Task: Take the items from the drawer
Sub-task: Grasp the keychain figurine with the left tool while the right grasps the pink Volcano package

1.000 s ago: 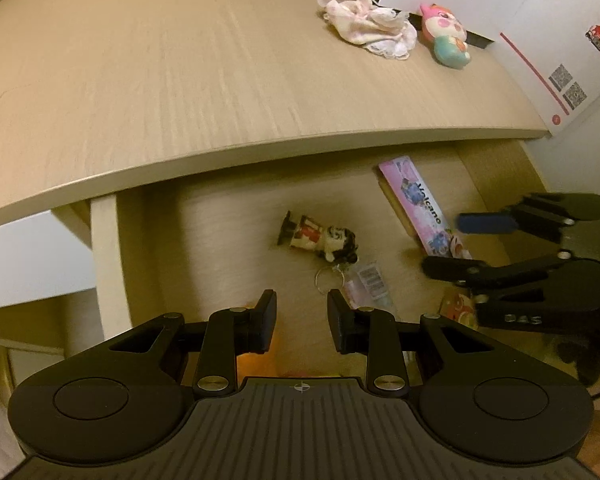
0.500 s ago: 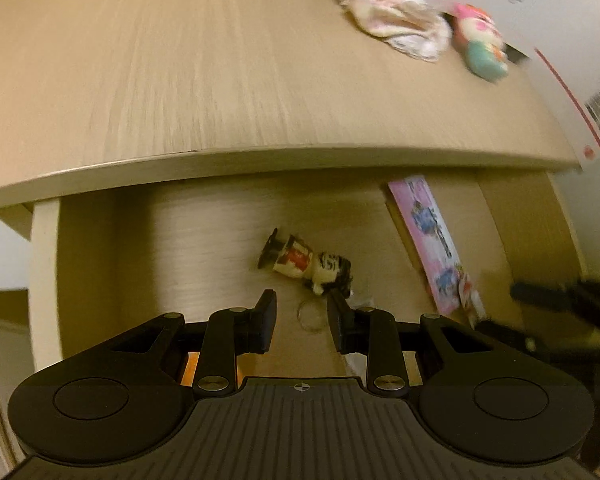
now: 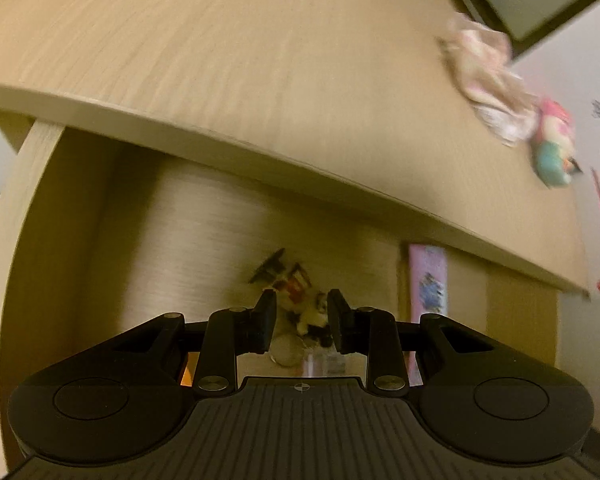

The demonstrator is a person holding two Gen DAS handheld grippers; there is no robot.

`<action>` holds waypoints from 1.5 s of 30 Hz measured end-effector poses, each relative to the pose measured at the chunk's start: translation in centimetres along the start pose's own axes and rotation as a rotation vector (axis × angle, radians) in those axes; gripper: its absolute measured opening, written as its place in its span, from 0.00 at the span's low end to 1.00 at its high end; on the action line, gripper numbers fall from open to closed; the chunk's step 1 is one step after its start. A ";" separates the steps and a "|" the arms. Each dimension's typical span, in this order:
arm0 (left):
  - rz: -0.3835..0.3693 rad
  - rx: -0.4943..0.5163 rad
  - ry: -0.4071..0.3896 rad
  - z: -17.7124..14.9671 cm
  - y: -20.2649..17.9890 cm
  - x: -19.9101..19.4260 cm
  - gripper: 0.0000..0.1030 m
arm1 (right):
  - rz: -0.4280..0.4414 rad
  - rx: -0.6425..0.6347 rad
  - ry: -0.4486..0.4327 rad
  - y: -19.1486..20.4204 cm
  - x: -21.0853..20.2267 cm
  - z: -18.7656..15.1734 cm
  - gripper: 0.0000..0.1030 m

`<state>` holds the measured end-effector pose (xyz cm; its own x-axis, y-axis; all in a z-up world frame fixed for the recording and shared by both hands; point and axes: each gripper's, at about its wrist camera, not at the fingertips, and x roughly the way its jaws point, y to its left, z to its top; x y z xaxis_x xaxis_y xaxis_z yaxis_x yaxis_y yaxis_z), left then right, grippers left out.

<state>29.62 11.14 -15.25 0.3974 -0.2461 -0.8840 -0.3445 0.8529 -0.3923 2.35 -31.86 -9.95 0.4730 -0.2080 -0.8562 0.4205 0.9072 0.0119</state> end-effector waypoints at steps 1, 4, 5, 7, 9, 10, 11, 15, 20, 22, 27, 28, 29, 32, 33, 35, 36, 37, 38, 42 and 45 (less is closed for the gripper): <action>0.031 -0.006 -0.004 0.0 -0.1 0.3 0.29 | 0.004 -0.003 0.001 0.0 0.0 0.0 0.55; 0.054 -0.005 -0.015 0.0 -0.4 0.9 0.31 | 0.013 -0.008 0.006 0.0 0.1 -0.1 0.55; 0.054 -0.005 -0.019 0.0 -0.5 1.0 0.31 | 0.018 -0.013 0.009 0.0 0.1 -0.2 0.55; 0.058 0.005 -0.024 0.1 -1.1 1.3 0.31 | 0.019 -0.025 0.012 0.1 0.2 -0.3 0.55; 0.059 0.011 -0.019 0.2 -1.6 1.6 0.31 | 0.018 -0.035 0.014 0.2 0.2 -0.4 0.55; 0.051 0.018 -0.008 0.2 -1.9 1.8 0.31 | 0.018 -0.032 0.014 0.1 0.3 -0.5 0.55; 0.043 0.023 0.001 0.2 -2.2 2.0 0.31 | 0.018 -0.027 0.014 0.0 0.3 -0.4 0.55; 0.001 0.100 0.030 -0.3 -3.7 2.7 0.31 | 0.030 -0.010 0.014 -0.4 0.3 -0.4 0.55; -0.038 0.242 0.072 -1.1 -5.6 3.4 0.31 | 0.039 -0.015 0.021 -0.6 0.4 -0.3 0.58; -0.077 0.286 0.079 -1.5 -6.0 3.1 0.31 | 0.047 -0.013 0.020 -0.7 0.4 -0.3 0.61; -0.053 0.446 0.080 -2.2 -7.1 2.8 0.31 | 0.054 -0.021 0.018 -0.9 0.6 -0.3 0.63; -0.043 0.455 0.084 -2.2 -7.3 2.9 0.31 | 0.057 -0.022 0.020 -1.0 0.7 -0.3 0.63; -0.038 0.453 0.090 -2.0 -7.4 3.1 0.31 | 0.061 -0.025 0.021 -1.0 0.7 -0.3 0.63; -0.032 0.452 0.106 -2.0 -7.3 3.8 0.32 | 0.065 -0.032 0.016 -1.0 0.6 -0.3 0.63; -0.032 0.456 0.111 -1.9 -7.5 4.0 0.32 | 0.066 -0.030 0.015 -1.0 0.6 -0.3 0.63; -0.034 0.457 0.108 -1.5 -7.7 4.4 0.33 | 0.073 -0.024 0.019 -1.1 0.6 -0.3 0.63; -0.041 0.461 0.108 -1.3 -7.8 4.5 0.32 | 0.079 -0.011 0.025 -1.2 0.6 -0.2 0.63; -0.045 0.469 0.119 -1.0 -7.9 4.6 0.32 | 0.093 0.009 0.036 -1.4 0.6 -0.1 0.63; -0.047 0.476 0.132 -0.8 -8.0 4.6 0.32 | 0.111 0.032 0.046 -1.6 0.6 0.1 0.63; -0.040 0.467 0.160 -0.2 -7.4 4.0 0.32 | 0.100 0.009 0.037 -1.1 0.3 1.6 0.63; -0.073 0.457 0.161 -0.2 -5.7 2.2 0.32 | 0.090 -0.068 0.022 0.2 1.2 3.5 0.63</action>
<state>32.31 5.63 -15.00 0.2573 -0.3502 -0.9007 0.1024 0.9367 -0.3349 5.66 -33.21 -9.17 0.4887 -0.1171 -0.8646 0.3230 0.9448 0.0546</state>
